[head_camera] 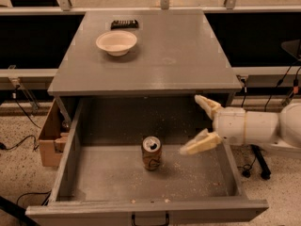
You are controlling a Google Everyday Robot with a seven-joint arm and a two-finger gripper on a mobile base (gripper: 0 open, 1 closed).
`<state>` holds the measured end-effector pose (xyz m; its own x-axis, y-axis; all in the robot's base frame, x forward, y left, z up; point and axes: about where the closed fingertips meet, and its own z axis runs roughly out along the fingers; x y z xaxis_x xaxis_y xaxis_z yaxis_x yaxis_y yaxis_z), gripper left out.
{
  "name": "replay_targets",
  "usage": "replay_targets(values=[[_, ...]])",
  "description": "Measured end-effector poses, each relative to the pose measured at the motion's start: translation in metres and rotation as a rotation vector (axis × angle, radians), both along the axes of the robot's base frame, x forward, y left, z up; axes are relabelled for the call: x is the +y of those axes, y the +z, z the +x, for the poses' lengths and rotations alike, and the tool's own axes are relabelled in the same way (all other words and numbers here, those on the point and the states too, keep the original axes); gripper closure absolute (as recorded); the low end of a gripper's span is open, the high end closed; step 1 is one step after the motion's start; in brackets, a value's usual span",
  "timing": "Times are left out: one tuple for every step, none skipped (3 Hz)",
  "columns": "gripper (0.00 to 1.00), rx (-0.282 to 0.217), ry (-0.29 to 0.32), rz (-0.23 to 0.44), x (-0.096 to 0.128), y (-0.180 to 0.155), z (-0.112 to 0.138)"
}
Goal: Pick orange can from top drawer and place on counter
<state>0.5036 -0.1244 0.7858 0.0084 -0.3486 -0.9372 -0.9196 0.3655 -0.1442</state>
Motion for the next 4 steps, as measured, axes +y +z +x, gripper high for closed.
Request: replay_targets(values=[[0.00,-0.086,0.013,0.220,0.043,0.005,0.026],[0.00,-0.122,0.068,0.285,0.077,0.000,0.025],[0.00,-0.106,0.118,0.209,0.089,-0.015,0.010],[0.00,-0.098,0.139,0.063,0.085,-0.012,-0.003]])
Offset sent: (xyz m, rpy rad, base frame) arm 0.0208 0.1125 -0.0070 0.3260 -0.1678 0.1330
